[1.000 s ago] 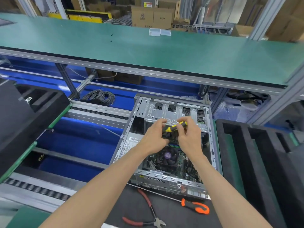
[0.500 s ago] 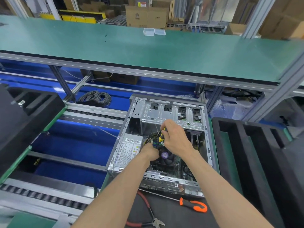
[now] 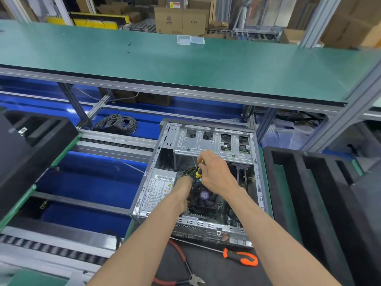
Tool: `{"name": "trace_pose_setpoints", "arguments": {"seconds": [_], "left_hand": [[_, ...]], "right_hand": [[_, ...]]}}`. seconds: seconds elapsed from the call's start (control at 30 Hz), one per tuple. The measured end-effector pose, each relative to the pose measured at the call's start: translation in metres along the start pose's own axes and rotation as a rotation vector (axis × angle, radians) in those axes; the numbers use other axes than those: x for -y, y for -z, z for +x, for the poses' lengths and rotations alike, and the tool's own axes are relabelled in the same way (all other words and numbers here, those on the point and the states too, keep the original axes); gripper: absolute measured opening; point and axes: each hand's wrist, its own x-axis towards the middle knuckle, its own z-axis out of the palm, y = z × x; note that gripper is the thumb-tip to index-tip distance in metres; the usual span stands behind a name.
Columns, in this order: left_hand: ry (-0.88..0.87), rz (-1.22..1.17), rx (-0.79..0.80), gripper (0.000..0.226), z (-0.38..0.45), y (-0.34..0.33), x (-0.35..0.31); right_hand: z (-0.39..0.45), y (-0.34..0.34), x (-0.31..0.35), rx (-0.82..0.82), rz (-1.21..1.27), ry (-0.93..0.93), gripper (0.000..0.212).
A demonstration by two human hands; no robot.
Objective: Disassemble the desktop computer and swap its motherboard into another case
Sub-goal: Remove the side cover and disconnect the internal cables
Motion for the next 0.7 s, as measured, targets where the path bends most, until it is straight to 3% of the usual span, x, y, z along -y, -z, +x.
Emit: {"name": "trace_pose_setpoints", "arguments": {"seconds": [0.3,0.7], "left_hand": [[0.1,-0.135,0.026,0.076,0.003,0.0,-0.003],[0.049,-0.078,-0.005,0.081,-0.007,0.0,-0.007]], "right_hand": [[0.0,0.003,0.002,-0.008,0.005,0.0,0.008],[0.003,0.003,0.005,0.016,-0.041,0.015,0.007]]}}
